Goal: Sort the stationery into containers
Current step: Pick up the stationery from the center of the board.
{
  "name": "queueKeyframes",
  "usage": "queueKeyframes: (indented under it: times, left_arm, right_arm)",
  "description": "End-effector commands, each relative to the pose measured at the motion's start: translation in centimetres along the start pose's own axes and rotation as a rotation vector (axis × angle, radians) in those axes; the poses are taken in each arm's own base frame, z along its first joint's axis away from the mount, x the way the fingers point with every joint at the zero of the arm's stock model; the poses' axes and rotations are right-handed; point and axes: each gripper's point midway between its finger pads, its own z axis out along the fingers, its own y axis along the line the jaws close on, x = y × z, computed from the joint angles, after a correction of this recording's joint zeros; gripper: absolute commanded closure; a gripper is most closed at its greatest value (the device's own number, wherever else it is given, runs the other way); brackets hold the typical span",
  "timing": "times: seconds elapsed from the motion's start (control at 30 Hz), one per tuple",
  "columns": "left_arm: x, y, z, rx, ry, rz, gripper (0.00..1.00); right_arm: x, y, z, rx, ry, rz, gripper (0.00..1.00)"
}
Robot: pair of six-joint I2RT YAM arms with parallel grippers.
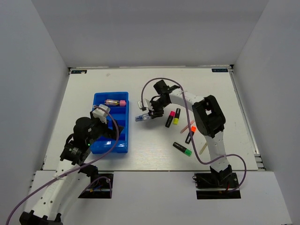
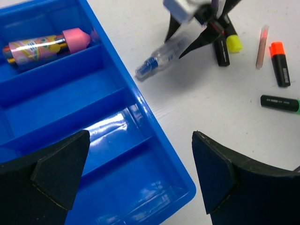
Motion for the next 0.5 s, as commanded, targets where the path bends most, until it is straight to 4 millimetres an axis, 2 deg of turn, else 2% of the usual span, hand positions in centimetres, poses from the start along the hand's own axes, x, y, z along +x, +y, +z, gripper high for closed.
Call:
queueKeyframes:
  times: [0.0,0.03,0.07,0.2,0.27,0.33,0.37,0.47]
  left_arm:
    - [-1.3,0.6,-0.3,-0.030,-0.085,-0.005,0.00]
    - [-1.5,0.7,-0.3,-0.037,-0.095,-0.013,0.00]
    - [-1.9,1.1,-0.6,-0.051,-0.116,-0.015,0.00]
    - [-2.2,1.4,-0.8,-0.065,-0.146,-0.022,0.00]
    - [-2.1,1.5,-0.8,-0.071,-0.147,-0.024,0.00]
    - [-2.2,1.6,-0.8,-0.077,-0.151,-0.022,0.00]
    - [-2.1,1.7,-0.8,-0.082,-0.145,-0.025,0.00]
    - [-2.2,1.8,-0.8,-0.087,-0.153,-0.029,0.00]
  right_arm:
    - [1.3,1.4,1.1,-0.043,0.045,0.006,0.56]
    - [1.6,1.8,1.1,-0.051,0.057,0.012,0.64]
    - [1.9,2.1,1.1,-0.059,0.063,0.013,0.66]
    - [3.5,3.5,1.5,-0.086,0.130,0.019,0.66]
    - [4.4,3.5,1.6,-0.066,0.171,0.014,0.66]
    - [5.4,4.8,1.8,-0.080,0.193,0.036,0.70]
    - [5.7,4.4,1.6,-0.053,0.217,0.028,0.79]
    - [5.6,5.1,0.7,-0.055,0.224,0.075,0.94]
